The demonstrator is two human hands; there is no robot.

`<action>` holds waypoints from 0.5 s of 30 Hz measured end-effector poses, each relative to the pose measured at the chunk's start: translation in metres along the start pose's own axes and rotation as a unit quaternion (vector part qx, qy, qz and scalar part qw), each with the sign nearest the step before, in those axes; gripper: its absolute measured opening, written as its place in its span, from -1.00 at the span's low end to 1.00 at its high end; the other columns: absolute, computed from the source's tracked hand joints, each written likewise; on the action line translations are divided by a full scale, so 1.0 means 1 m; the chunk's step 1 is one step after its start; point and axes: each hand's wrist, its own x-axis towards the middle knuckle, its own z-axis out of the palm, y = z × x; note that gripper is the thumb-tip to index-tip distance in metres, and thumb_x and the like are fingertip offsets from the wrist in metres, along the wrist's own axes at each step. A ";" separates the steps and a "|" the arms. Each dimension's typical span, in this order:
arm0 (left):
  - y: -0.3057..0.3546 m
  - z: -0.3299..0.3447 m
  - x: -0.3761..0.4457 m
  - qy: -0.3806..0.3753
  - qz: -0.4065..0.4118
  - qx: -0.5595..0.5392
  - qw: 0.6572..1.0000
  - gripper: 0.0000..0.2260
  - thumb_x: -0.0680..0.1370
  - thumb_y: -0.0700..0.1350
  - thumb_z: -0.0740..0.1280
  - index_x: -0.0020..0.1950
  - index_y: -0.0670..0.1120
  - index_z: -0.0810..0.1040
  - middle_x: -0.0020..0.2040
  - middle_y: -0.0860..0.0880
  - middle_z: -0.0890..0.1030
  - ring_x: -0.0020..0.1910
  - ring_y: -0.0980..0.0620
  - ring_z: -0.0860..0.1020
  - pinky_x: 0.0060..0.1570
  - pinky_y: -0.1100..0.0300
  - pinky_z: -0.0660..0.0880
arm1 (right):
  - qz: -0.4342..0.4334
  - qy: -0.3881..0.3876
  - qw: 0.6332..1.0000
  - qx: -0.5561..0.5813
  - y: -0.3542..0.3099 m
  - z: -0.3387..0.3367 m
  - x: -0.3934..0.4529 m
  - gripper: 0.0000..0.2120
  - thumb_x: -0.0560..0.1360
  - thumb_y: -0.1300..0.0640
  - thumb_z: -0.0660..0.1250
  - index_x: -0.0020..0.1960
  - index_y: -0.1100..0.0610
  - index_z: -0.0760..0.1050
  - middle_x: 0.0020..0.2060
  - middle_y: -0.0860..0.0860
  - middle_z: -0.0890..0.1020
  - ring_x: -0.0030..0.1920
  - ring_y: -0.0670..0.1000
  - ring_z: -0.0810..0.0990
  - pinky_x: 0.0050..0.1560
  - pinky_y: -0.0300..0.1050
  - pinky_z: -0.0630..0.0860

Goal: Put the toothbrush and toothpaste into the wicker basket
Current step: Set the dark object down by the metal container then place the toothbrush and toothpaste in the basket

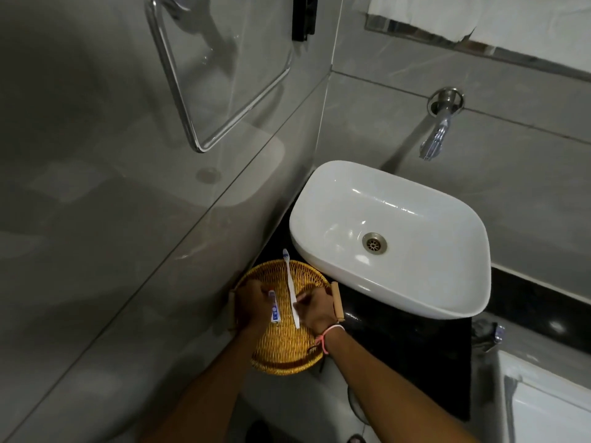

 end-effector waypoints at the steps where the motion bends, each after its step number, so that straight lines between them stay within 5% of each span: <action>1: 0.001 0.000 0.000 0.003 0.002 0.010 1.000 -0.85 0.58 -0.25 0.39 0.07 -0.33 0.61 0.07 -0.29 0.70 0.06 -0.22 0.68 0.00 0.06 0.60 | -0.003 0.003 1.000 0.002 -0.001 0.000 0.000 -0.92 0.49 0.31 0.43 -0.03 0.23 0.55 0.03 0.23 0.69 0.06 0.17 0.66 0.16 0.01 0.61; 7: 0.000 0.000 -0.003 0.014 0.012 0.034 0.999 -0.83 0.60 -0.21 0.36 0.08 -0.31 0.61 0.06 -0.27 0.70 0.06 -0.20 0.69 0.03 0.00 0.65 | -0.020 0.012 1.000 0.011 -0.001 0.001 0.001 -0.69 0.48 0.35 0.43 -0.27 0.03 0.42 -0.05 0.23 0.69 -0.03 0.24 0.67 0.08 0.18 0.64; 12: -0.001 -0.001 -0.007 0.018 0.049 0.056 0.997 -0.82 0.61 -0.19 0.34 0.07 -0.30 0.62 0.05 -0.27 0.70 0.04 -0.19 0.69 0.02 0.00 0.66 | -0.046 0.015 0.999 -0.008 -0.002 0.000 -0.004 -0.97 0.51 0.29 0.40 -0.08 0.23 0.55 -0.09 0.20 0.70 -0.07 0.17 0.66 0.07 0.11 0.63; 15: -0.002 -0.006 -0.017 0.009 0.114 0.120 0.986 -0.81 0.62 -0.16 0.33 0.13 -0.26 0.61 0.15 -0.24 0.67 0.15 -0.15 0.63 0.18 0.00 0.60 | -0.092 0.035 0.992 -0.080 -0.005 -0.005 -0.013 -0.89 0.55 0.21 0.35 0.05 0.23 0.55 0.00 0.17 0.67 0.02 0.14 0.63 0.10 0.06 0.61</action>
